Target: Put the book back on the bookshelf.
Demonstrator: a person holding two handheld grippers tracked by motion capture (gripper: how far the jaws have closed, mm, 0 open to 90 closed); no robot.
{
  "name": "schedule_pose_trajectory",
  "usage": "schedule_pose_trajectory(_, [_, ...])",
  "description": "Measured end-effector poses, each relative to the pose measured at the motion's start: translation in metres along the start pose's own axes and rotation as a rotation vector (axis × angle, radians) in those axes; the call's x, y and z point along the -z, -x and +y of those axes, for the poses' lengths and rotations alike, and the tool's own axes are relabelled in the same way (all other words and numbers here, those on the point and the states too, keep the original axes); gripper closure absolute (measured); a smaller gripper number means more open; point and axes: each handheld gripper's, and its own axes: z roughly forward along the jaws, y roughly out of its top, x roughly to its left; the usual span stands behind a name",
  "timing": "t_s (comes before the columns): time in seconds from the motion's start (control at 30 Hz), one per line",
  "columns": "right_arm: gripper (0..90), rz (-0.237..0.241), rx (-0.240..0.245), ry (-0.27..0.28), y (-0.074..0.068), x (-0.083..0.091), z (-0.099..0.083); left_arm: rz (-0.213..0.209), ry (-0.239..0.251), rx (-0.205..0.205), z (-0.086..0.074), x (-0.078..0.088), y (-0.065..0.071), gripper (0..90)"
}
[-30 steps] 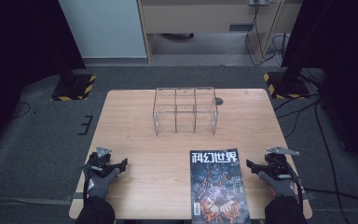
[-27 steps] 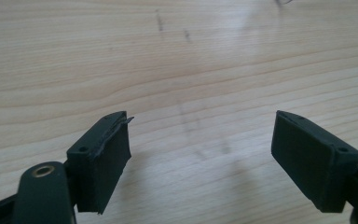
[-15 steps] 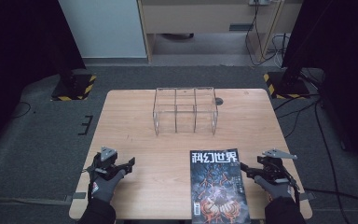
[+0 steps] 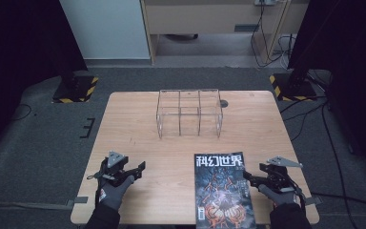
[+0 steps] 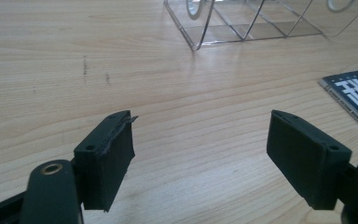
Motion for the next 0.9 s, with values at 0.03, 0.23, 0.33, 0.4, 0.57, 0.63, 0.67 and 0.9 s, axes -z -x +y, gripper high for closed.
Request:
schedule_pose_trajectory(0.03, [17.5, 0.003, 0.000, 0.002, -0.001, 0.001, -0.001, -0.004, 0.001, -0.003, 0.000, 0.000, 0.002, 22.0])
schedule_pose_trajectory(0.23, [18.1, 0.011, 0.004, -0.003, -0.005, 0.001, -0.004, -0.035, 0.007, -0.005, 0.000, 0.000, 0.015, 22.6])
schedule_pose_trajectory(0.33, [18.1, 0.020, 0.001, -0.008, -0.008, 0.000, -0.005, -0.056, 0.004, -0.022, -0.001, -0.002, 0.023, 22.7])
schedule_pose_trajectory(0.4, [18.0, 0.019, 0.005, -0.014, -0.009, -0.002, -0.006, -0.065, -0.001, -0.034, -0.001, -0.003, 0.028, 22.8])
schedule_pose_trajectory(0.57, [18.0, 0.025, 0.010, -0.016, -0.011, -0.003, -0.007, -0.085, -0.001, -0.048, -0.002, -0.005, 0.037, 23.1])
schedule_pose_trajectory(0.63, [18.1, 0.026, 0.007, -0.016, -0.012, -0.004, -0.008, -0.091, -0.003, -0.048, -0.003, -0.005, 0.039, 23.2])
schedule_pose_trajectory(0.67, [18.2, 0.025, 0.011, -0.019, -0.013, -0.004, -0.008, -0.101, -0.008, -0.053, -0.004, -0.006, 0.043, 23.4])
schedule_pose_trajectory(0.9, [18.3, 0.020, 0.019, -0.032, -0.014, -0.007, -0.011, -0.131, -0.018, -0.070, -0.007, -0.009, 0.057, 23.8])
